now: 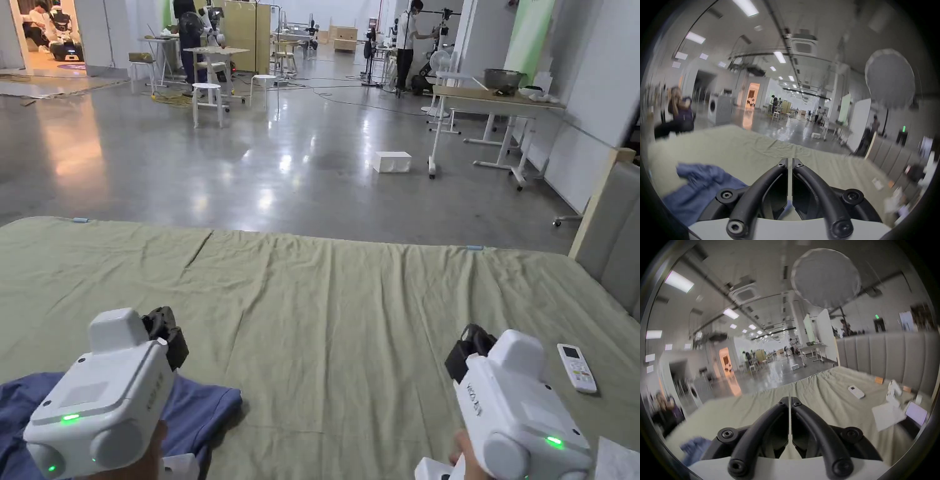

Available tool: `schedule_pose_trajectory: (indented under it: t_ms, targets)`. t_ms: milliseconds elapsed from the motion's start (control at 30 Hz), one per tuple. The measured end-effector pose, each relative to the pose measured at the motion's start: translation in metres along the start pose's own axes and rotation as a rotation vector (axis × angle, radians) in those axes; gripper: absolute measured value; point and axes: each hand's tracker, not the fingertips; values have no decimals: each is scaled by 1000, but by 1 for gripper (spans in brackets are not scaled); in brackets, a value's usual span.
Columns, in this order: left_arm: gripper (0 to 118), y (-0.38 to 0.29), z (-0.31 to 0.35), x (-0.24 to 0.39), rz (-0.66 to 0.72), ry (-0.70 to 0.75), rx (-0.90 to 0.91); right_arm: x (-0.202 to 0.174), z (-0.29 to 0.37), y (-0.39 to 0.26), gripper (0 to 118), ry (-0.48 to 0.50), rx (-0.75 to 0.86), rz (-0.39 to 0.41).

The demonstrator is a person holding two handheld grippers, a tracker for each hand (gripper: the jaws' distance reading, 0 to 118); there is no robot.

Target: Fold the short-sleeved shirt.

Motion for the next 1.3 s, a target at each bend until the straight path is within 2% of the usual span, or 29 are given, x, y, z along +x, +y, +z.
schedule_pose_trajectory:
  t_ms: [67, 100, 133, 167, 200, 233, 267, 300, 333, 400, 467, 533, 600, 633, 700, 800, 900, 933, 967, 1000, 1033, 1100, 1300]
  targets:
    - [5, 3, -1, -8, 147, -21, -5, 5, -1, 5, 3, -13, 10, -98]
    - [5, 4, -1, -8, 182, -15, -8, 7, 0, 7, 3, -11, 12, -109]
    - [5, 6, -1, -5, 119, -6, -5, 3, -2, 9, 3, -10, 9, -47]
    - [5, 7, -1, 1, 2, 7, 3, -5, -3, 11, 3, -4, 14, 101]
    - [5, 6, 0, 13, -211, 17, 20, -16, -3, 10, 3, 10, 42, 288]
    - [5, 6, 0, 20, -351, 26, 30, -25, -3, 8, 3, 40, 60, 457]
    - [5, -4, 1, 35, -634, 20, 37, -36, -3, 5, 3, 74, 85, 658]
    - [5, -11, 0, 41, -809, 15, 39, -49, 0, 2, 3, 85, 165, 916]
    - [5, -17, -1, 46, -972, 28, 34, -54, -3, -6, 3, 90, 102, 1037]
    - [5, -30, -3, 47, -1206, 36, 20, -62, -3, -21, 3, 119, 139, 1303]
    - [4, -39, -5, 46, -1359, 40, 24, -67, -3, -32, 3, 121, 181, 1501]
    - [4, -44, -7, 39, -1465, 36, 17, -60, -7, -41, 2, 115, 184, 1601]
    - [4, -47, -8, 36, -1476, 59, 11, -59, -7, -48, 2, 90, 195, 1672]
    - [4, -45, -8, 34, -1460, 59, 4, -59, -1, -45, 2, 116, 193, 1642]
    - [4, -33, -10, 30, -1179, 62, -51, -57, -1, -39, 2, 98, 130, 1480]
    - [4, -16, -9, 22, -753, 61, -91, -49, -6, -20, 2, 98, 40, 1080]
    - [4, -5, -4, 9, -417, 14, -57, -37, -9, -6, 2, 94, -31, 681]
    - [4, -4, -1, 9, -321, 1, -49, -29, -9, -9, 2, 54, -94, 538]
    - [4, -4, 0, 6, -244, -6, -37, -27, -9, -7, 2, 59, -86, 465]
    - [4, -3, 2, 4, -187, -15, -28, -26, -8, -5, 2, 50, -56, 423]
    - [4, -3, 2, 3, -142, -21, -19, -24, -6, -9, 2, 31, -69, 340]
    - [4, -2, 4, 5, -105, -24, 2, -24, -3, -8, 2, 3, -40, 311]
    - [4, 2, 8, 12, -175, -20, 13, -34, 3, -2, 2, 11, -5, 348]
